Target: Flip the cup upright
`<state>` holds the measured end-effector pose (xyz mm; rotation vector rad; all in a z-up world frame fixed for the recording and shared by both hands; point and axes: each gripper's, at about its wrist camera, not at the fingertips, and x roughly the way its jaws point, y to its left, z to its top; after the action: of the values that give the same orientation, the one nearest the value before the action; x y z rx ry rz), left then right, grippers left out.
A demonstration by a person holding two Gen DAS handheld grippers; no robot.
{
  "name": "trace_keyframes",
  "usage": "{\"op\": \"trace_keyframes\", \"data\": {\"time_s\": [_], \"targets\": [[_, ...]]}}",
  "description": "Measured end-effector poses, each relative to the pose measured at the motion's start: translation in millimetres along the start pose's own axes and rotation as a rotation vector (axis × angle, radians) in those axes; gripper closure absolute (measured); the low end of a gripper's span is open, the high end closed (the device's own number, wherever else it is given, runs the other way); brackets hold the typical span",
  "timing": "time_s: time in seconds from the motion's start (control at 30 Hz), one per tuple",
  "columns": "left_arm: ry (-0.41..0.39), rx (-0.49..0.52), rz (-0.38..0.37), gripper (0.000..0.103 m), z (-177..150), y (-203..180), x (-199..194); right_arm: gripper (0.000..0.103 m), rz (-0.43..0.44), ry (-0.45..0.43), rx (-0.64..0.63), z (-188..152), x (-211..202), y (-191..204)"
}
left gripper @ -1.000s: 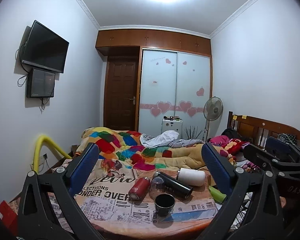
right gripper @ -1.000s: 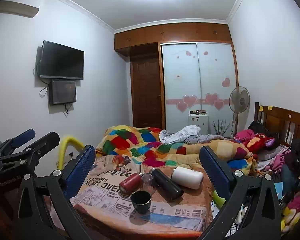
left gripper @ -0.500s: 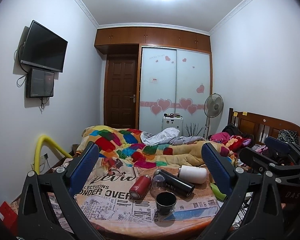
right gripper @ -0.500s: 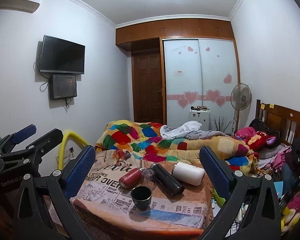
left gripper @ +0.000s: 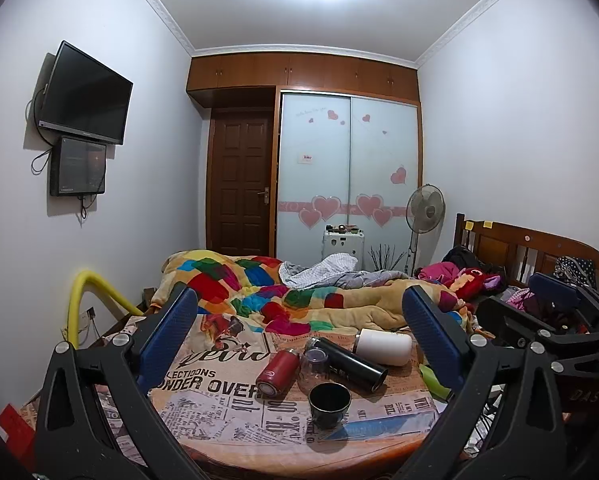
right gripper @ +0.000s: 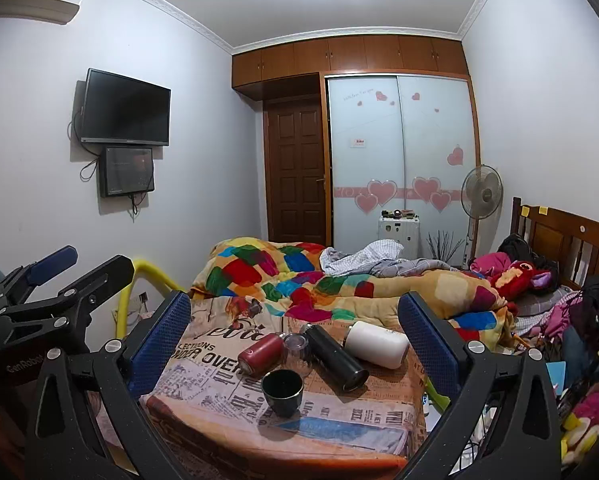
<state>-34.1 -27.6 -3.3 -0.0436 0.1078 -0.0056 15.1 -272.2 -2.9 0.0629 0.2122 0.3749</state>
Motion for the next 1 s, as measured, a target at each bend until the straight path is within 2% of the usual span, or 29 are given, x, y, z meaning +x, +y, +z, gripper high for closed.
{"op": "trace_keyframes", "data": {"time_s": [1.0], "targets": [[0.007, -0.004, -0.019, 0.0, -1.1, 1.4, 3.3, 0.0, 0.0, -0.002, -0.003, 0.9, -1.0, 0.2]]}}
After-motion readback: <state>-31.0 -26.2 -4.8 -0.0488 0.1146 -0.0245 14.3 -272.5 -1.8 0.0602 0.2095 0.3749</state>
